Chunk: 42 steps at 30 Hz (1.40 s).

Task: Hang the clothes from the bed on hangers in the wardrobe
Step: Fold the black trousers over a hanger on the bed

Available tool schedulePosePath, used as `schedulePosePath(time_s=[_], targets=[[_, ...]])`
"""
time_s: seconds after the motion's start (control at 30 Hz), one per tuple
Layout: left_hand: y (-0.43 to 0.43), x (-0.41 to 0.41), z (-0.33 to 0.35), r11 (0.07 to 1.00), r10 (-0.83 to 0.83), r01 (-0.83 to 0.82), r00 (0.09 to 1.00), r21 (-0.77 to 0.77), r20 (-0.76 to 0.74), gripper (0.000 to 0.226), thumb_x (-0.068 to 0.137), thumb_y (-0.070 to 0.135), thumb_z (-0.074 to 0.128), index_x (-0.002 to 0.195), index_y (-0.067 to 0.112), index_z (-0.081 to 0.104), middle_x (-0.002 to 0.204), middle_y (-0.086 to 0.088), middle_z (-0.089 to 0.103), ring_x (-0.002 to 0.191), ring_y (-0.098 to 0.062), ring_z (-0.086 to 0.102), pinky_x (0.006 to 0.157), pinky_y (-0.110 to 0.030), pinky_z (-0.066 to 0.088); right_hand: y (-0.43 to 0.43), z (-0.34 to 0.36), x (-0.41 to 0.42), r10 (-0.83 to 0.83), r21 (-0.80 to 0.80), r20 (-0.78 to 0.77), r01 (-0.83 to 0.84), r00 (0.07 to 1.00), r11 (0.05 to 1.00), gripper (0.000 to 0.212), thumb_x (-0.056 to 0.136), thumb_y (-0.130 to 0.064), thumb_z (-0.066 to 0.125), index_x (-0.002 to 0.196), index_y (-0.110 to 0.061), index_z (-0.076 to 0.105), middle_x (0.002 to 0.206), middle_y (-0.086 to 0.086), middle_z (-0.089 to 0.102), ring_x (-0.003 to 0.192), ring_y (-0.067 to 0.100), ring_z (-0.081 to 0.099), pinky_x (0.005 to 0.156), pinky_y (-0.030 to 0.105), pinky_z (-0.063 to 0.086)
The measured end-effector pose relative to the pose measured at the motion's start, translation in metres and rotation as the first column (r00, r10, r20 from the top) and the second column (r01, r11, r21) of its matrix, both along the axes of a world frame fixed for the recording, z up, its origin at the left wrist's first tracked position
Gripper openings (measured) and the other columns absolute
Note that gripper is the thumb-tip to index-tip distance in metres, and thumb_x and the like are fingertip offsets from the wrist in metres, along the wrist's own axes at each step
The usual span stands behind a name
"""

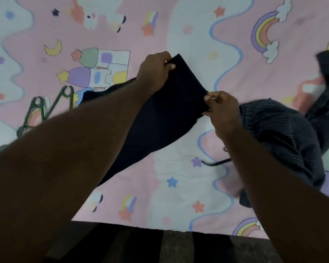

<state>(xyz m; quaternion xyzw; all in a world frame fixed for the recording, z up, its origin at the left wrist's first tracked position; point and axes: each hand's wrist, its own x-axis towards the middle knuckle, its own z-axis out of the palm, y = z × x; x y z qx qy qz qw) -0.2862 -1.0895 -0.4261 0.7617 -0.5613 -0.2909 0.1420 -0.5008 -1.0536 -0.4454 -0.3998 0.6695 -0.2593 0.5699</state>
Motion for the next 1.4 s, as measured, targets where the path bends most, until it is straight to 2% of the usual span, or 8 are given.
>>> schedulePosePath(time_s=[0.13,0.3,0.53,0.7,0.87,1.0,1.2,1.4], targets=[[0.018,0.006,-0.003,0.989,0.109,-0.114,0.992,-0.089,-0.060,0.024,0.097,0.021,0.052,0.116,0.008,0.061,0.113,-0.008,0.063,0.101,-0.019,0.057,0.089,-0.030,0.045,0.005,-0.007,0.006,0.061,-0.097,-0.209,-0.083,0.976,0.992,0.009,0.092,-0.020,0.063,0.099,-0.015,0.066,0.094,0.004,0.070,0.086,0.019,0.067,0.083,0.041,0.057],[0.106,0.043,-0.010,0.867,0.498,-0.498,0.859,0.038,-0.119,0.054,0.091,0.037,0.060,0.138,0.012,0.045,0.135,-0.009,0.050,0.124,-0.020,0.049,0.107,-0.036,0.040,0.000,-0.004,0.001,0.183,0.049,-0.254,-0.177,0.950,0.983,0.072,0.083,-0.050,0.071,0.140,-0.017,0.042,0.135,0.006,0.047,0.120,0.019,0.051,0.102,0.035,0.045],[0.317,0.079,-0.019,0.364,0.878,-0.919,0.392,0.149,0.274,0.067,0.086,0.036,0.070,0.138,0.006,0.040,0.139,-0.018,0.042,0.130,-0.037,0.039,0.101,-0.053,0.039,-0.009,-0.010,0.017,0.098,0.301,-0.006,-0.092,0.995,0.949,0.064,0.067,-0.048,0.082,0.118,-0.022,0.052,0.121,0.002,0.063,0.105,0.026,0.064,0.073,0.044,0.057],[0.356,0.096,-0.033,0.202,0.979,-0.917,0.190,0.344,-0.069,0.060,0.081,0.035,0.077,0.127,0.005,0.053,0.121,-0.010,0.063,0.107,-0.026,0.061,0.093,-0.035,0.050,-0.014,-0.018,0.017,0.053,0.297,0.135,-0.092,0.989,0.951,0.067,0.072,-0.026,0.081,0.130,-0.004,0.054,0.122,0.014,0.066,0.103,0.030,0.069,0.069,0.043,0.059],[0.346,0.119,-0.023,0.208,0.952,-0.847,0.062,0.489,-0.299,0.045,0.082,0.023,0.076,0.121,0.007,0.060,0.112,-0.012,0.067,0.101,-0.031,0.066,0.092,-0.045,0.054,-0.022,-0.001,0.026,0.133,0.268,0.150,-0.170,0.980,0.948,0.051,0.083,-0.017,0.070,0.130,-0.004,0.055,0.125,0.014,0.064,0.105,0.029,0.066,0.078,0.046,0.059],[0.316,0.134,0.025,0.406,0.859,-0.849,0.227,0.338,-0.459,0.025,0.093,0.014,0.063,0.116,0.006,0.057,0.099,-0.012,0.065,0.072,-0.022,0.063,0.048,-0.026,0.051,-0.036,0.039,0.031,0.172,0.121,0.133,-0.189,0.976,0.975,0.044,0.079,-0.017,0.072,0.120,-0.006,0.059,0.119,0.015,0.066,0.100,0.030,0.068,0.070,0.045,0.059],[0.304,0.138,0.068,0.583,0.741,-0.798,0.443,0.154,-0.505,0.025,0.095,0.020,0.061,0.117,0.010,0.052,0.088,-0.006,0.062,0.052,-0.015,0.052,0.040,-0.023,0.040,-0.023,0.080,-0.027,0.123,-0.040,0.159,-0.118,0.980,0.992,0.023,0.086,-0.019,0.072,0.104,-0.019,0.058,0.105,0.005,0.069,0.092,0.022,0.071,0.065,0.037,0.059],[0.336,0.098,0.006,0.592,0.801,-0.709,0.468,0.383,-0.374,0.032,0.096,0.020,0.061,0.125,0.008,0.055,0.100,-0.009,0.064,0.076,-0.025,0.063,0.049,-0.027,0.055,0.038,0.022,-0.094,0.174,0.189,-0.007,-0.169,0.985,0.967,0.114,0.032,-0.062,0.091,0.125,-0.007,0.054,0.120,0.013,0.066,0.099,0.030,0.068,0.069,0.040,0.059]])
